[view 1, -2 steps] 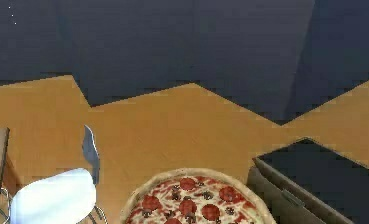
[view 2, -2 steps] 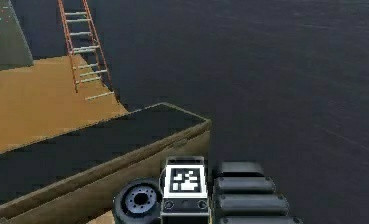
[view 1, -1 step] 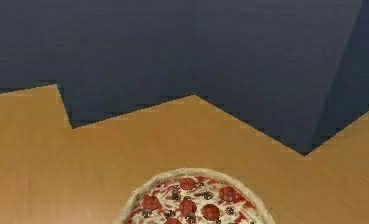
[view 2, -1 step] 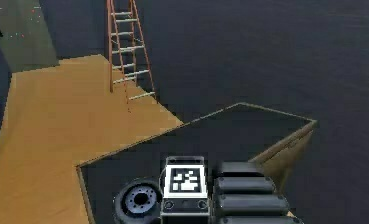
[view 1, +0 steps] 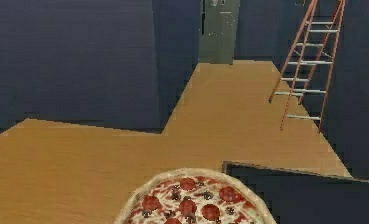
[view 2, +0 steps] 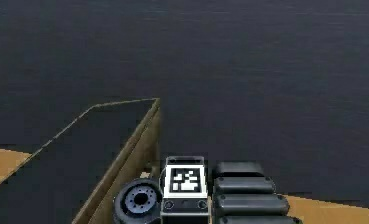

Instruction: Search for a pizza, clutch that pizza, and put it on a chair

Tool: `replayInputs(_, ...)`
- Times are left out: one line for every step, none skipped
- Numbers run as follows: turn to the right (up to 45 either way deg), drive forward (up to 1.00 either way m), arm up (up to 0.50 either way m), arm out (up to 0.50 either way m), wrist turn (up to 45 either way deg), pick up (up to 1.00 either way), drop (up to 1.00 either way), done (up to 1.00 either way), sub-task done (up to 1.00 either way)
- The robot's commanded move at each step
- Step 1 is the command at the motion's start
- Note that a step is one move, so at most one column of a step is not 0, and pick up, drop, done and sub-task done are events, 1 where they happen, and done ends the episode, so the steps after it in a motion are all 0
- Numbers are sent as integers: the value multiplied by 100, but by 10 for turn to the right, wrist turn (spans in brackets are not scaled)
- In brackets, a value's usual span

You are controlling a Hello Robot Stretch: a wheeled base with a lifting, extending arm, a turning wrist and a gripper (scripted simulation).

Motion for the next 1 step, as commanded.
replayInputs(300, 0, 0, 0, 0, 0, 0, 0, 0)
